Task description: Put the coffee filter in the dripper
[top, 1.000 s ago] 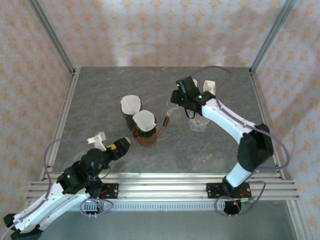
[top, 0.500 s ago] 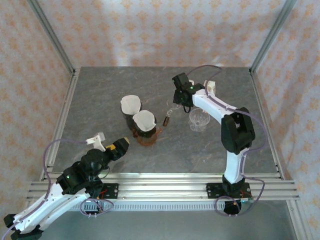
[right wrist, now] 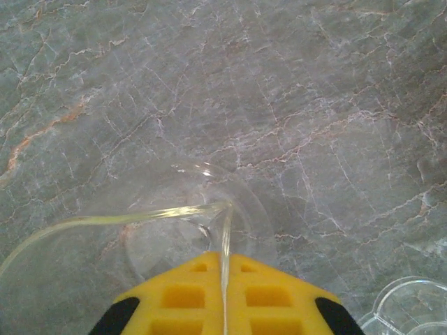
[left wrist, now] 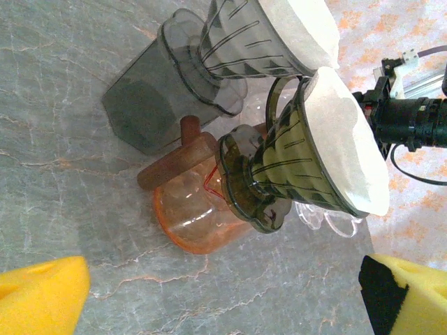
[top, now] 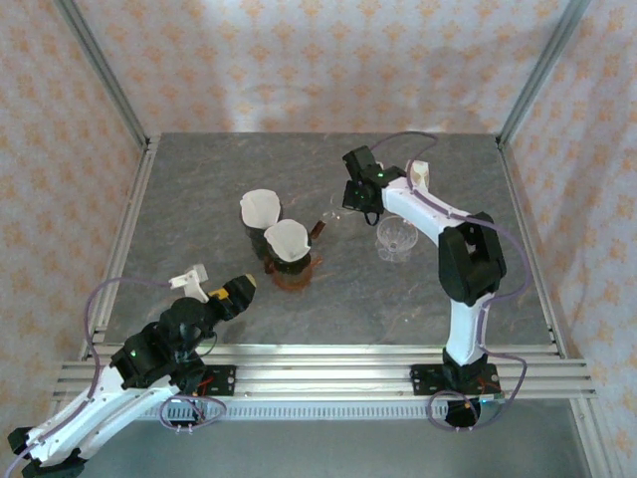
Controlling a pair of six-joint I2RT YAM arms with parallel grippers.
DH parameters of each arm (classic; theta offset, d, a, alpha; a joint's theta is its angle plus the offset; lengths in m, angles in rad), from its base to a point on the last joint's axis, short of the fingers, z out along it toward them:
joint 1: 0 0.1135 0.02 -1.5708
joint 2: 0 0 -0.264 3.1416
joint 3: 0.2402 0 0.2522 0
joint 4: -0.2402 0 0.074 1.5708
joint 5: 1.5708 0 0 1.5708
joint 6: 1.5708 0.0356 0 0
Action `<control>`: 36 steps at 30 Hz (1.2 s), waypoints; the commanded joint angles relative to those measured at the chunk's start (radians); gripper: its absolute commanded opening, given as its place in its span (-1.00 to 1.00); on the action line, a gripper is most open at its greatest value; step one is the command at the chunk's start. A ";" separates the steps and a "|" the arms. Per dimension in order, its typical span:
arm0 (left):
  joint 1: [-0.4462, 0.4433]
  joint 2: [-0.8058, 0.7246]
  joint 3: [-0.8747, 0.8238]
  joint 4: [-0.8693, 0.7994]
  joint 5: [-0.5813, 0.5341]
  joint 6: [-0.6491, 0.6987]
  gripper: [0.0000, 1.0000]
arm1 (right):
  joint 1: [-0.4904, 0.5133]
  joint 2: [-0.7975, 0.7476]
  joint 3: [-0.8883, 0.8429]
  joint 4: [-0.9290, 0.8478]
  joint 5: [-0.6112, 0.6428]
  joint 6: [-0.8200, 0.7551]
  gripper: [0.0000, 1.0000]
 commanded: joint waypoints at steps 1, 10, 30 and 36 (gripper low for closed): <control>0.004 -0.016 0.025 -0.043 -0.042 0.016 0.99 | -0.003 -0.120 -0.058 0.024 -0.013 -0.002 -0.91; 0.005 -0.019 0.027 -0.049 -0.043 0.010 0.99 | 0.003 -0.419 -0.224 0.033 0.037 0.009 -0.94; 0.003 0.022 -0.016 0.018 -0.016 -0.018 0.99 | 0.395 -0.748 -0.596 -0.163 0.120 0.038 -0.93; 0.004 0.020 -0.033 0.028 -0.005 -0.033 0.99 | 0.480 -0.671 -0.639 -0.087 0.132 0.080 -0.93</control>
